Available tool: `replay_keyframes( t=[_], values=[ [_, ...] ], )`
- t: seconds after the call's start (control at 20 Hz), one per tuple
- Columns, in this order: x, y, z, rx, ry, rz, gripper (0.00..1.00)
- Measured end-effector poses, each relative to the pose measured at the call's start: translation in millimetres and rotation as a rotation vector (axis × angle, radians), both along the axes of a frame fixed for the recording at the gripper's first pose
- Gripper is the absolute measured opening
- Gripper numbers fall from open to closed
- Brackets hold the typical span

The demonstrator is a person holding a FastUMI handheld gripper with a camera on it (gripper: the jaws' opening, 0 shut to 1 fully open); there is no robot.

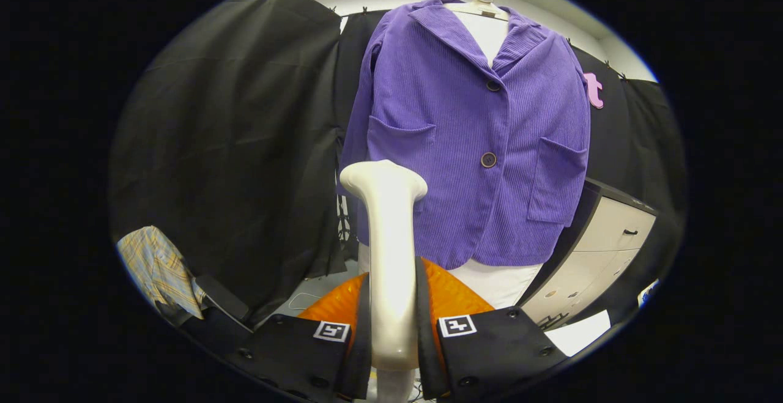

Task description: Iron the clothes twice with a garment steamer, once on the left side and once on the right side.

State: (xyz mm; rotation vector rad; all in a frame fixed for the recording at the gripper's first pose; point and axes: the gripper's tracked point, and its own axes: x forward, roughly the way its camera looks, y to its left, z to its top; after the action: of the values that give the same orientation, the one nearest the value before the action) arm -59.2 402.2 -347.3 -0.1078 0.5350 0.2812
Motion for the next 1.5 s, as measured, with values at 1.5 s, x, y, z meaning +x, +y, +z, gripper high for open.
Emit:
replay_keyframes(
  t=[1.5],
  values=[
    [38, -191, 229, 0.048, -0.384, -0.381, 0.39]
  ],
)
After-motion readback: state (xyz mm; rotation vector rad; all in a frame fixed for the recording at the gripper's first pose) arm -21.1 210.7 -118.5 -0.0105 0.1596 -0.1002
